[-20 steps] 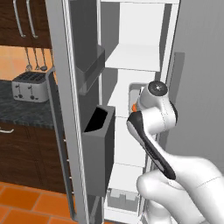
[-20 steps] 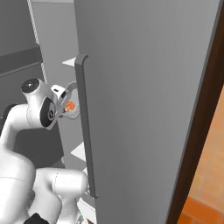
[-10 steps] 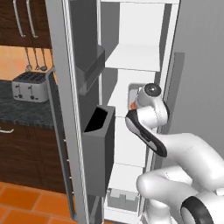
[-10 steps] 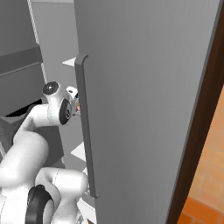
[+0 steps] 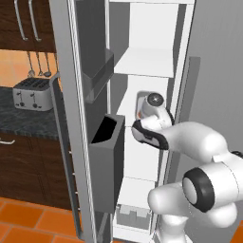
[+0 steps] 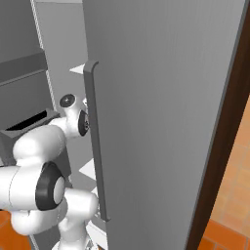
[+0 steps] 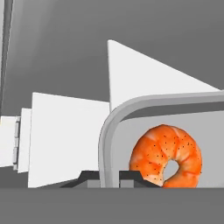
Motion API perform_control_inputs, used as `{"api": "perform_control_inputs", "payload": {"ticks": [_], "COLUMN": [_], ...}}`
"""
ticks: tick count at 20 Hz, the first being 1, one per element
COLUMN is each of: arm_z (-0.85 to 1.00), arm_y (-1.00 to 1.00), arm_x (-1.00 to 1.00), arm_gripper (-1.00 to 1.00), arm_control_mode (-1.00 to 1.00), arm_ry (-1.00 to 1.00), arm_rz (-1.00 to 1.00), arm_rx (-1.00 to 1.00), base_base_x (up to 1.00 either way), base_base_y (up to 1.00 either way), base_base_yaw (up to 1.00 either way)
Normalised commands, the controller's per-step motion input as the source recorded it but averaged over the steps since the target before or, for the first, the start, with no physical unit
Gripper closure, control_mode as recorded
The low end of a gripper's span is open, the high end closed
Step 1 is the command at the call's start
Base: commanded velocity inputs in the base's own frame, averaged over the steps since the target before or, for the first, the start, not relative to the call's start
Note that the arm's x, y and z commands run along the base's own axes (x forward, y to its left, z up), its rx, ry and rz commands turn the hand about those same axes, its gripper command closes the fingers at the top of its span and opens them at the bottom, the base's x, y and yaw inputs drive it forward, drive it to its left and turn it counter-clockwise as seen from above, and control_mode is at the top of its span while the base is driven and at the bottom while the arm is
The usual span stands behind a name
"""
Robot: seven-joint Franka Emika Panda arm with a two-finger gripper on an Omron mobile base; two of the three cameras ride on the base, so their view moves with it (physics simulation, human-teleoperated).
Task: Take the meat container that has the shrimp and place it on the second highest rack of the freezer. Then take the vegetable container that has the carrot and corn and place it on the highest rack of the freezer.
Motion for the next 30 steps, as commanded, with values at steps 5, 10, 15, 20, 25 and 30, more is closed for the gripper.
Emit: {"api": "perform_control_inputs", "payload": {"ticks": [5,10,15,20,25,30], "arm_z": [-0.21,-0.20,-0.06,-0.06,-0.17,-0.24], "arm_y": [-0.08,-0.03,-0.03,-0.10,-0.03,0.00], "arm_x": [0.63,0.46,0.52,0.48,0.34,0.12], "arm_gripper": [1.00,1.00,1.00,1.00,1.00,1.00], "arm_control_mode": [-1.00,-1.00,-1.00,-1.00,-1.00,-1.00], "arm_ry": [0.00,0.00,0.00,0.00,0.00,0.00], "arm_rz": [-0.03,0.00,0.00,0.00,0.00,0.00], "arm_rx": [0.00,0.00,0.00,0.00,0.00,0.00], "base_base_x": [0.00,0.00,0.00,0.00,0.00,0.00], "base_base_y": [0.00,0.00,0.00,0.00,0.00,0.00], "base_base_yaw": [0.00,0.00,0.00,0.00,0.00,0.00]}}
